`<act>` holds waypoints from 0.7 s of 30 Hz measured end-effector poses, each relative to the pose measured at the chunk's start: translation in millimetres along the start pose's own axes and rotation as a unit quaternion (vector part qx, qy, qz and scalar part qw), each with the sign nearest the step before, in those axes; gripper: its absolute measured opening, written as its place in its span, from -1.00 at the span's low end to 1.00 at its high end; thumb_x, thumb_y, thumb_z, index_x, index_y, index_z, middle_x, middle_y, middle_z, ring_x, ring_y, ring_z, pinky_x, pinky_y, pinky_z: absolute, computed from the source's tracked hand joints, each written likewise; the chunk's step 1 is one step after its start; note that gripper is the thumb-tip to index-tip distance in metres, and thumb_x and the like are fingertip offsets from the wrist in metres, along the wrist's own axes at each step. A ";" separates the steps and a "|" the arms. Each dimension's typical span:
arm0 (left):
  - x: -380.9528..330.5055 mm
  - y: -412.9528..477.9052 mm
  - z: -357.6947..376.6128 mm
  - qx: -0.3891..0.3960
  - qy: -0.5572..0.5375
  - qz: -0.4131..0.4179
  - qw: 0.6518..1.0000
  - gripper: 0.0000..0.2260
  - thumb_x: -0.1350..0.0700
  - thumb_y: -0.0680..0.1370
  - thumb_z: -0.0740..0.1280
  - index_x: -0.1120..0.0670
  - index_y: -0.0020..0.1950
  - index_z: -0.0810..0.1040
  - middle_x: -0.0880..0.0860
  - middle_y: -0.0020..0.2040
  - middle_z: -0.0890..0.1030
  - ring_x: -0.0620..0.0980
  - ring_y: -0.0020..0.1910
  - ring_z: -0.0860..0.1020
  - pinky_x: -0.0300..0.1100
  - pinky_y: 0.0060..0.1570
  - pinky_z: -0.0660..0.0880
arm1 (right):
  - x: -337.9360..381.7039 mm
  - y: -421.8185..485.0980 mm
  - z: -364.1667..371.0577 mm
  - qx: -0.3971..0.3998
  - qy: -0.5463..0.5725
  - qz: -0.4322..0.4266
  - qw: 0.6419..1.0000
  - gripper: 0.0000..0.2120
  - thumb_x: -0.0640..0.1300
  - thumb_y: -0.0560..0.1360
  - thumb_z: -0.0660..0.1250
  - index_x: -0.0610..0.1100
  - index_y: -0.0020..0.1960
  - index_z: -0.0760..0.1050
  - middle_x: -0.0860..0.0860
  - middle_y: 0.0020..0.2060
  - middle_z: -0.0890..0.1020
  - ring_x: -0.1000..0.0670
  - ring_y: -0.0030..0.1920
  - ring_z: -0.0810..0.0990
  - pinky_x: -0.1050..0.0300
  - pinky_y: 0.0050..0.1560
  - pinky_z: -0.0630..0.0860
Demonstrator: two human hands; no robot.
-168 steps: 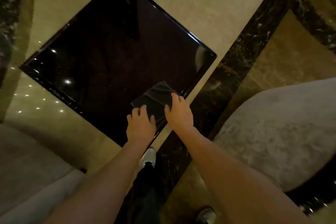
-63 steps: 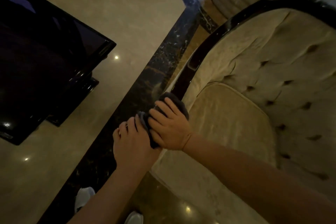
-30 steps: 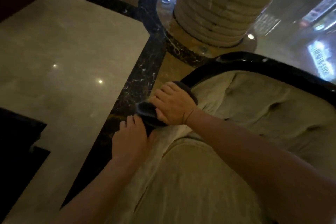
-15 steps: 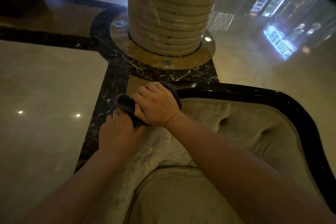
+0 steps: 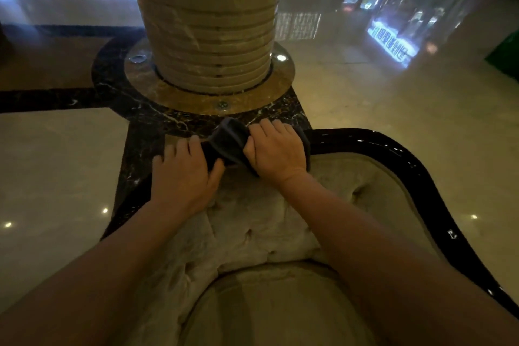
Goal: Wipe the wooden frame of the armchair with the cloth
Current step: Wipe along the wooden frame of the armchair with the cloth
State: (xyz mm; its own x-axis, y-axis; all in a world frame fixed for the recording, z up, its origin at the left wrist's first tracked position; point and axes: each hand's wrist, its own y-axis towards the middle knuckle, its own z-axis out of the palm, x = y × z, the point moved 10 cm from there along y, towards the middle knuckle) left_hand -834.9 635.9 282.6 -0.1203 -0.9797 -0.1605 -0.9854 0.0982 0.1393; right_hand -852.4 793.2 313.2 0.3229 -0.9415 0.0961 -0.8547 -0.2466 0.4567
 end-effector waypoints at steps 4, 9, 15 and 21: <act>-49.6 15.9 2.8 0.018 0.041 0.051 0.998 -0.40 -0.28 0.55 0.00 0.15 0.35 0.39 0.21 0.21 0.53 0.24 0.16 0.50 0.22 0.13 0.44 | -58.9 -10.9 -14.0 -0.004 -0.002 0.030 1.000 -0.71 -0.04 0.59 0.09 -0.16 -0.07 0.53 -0.13 -0.18 0.58 -0.16 -0.19 0.52 -0.05 -0.14 0.43; -112.6 34.4 4.9 0.021 0.047 0.111 0.992 -0.41 -0.29 0.58 -0.07 0.11 0.28 0.45 0.16 0.17 0.56 0.17 0.13 0.51 0.09 0.11 0.45 | -131.7 -27.8 -28.6 -0.008 -0.009 0.057 0.998 -0.66 -0.03 0.58 0.04 -0.18 -0.07 0.53 -0.14 -0.18 0.58 -0.19 -0.18 0.52 -0.08 -0.13 0.45; -190.3 54.2 13.3 0.023 0.032 0.113 0.993 -0.47 -0.25 0.61 -0.06 0.09 0.15 0.51 0.13 0.03 0.61 0.15 0.03 0.56 0.06 -0.01 0.48 | -221.1 -57.8 -42.8 -0.009 -0.032 0.127 0.991 -0.61 0.02 0.60 0.00 -0.17 0.02 0.54 -0.14 -0.11 0.60 -0.18 -0.15 0.52 -0.06 -0.14 0.43; -276.6 67.6 31.1 0.022 0.049 0.125 0.991 -0.52 -0.19 0.63 -0.04 0.12 0.06 0.52 0.17 -0.02 0.62 0.17 -0.02 0.56 0.05 -0.07 0.46 | -312.4 -148.7 -50.4 -0.012 0.001 0.300 0.954 -0.54 0.09 0.60 -0.08 -0.17 0.03 0.50 -0.12 -0.12 0.57 -0.14 -0.19 0.52 -0.07 -0.18 0.50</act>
State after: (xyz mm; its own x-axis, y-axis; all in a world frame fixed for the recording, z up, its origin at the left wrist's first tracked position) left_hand -872.0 918.9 306.0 -0.3506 -0.9360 -0.0308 -0.9310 0.3448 0.1197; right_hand -805.8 1135.6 259.8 -0.2203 -0.9108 0.3493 -0.8761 0.3422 0.3396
